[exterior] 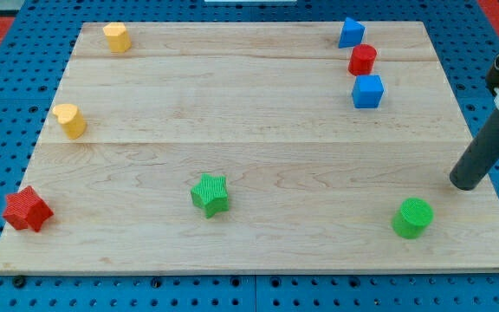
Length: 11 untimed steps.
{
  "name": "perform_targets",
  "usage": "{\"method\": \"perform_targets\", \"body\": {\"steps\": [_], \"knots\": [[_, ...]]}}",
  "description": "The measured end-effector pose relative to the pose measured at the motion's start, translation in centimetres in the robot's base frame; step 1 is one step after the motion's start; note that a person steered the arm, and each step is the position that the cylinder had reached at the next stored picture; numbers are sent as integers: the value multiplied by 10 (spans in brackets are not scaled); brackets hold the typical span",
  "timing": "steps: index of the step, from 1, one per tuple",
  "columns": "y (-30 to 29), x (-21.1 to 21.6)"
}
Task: Slide the green circle slightly up
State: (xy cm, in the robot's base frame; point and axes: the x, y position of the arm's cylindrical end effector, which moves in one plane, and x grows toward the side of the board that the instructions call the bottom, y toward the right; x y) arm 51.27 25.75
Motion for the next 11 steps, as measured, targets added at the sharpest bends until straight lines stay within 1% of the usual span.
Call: {"method": "perform_targets", "body": {"steps": [2,4,5,6,7,9,11], "knots": [[0,3],[2,49],[-27,76],[-69,78],[-87,63],[-90,50],[-90,47]]}}
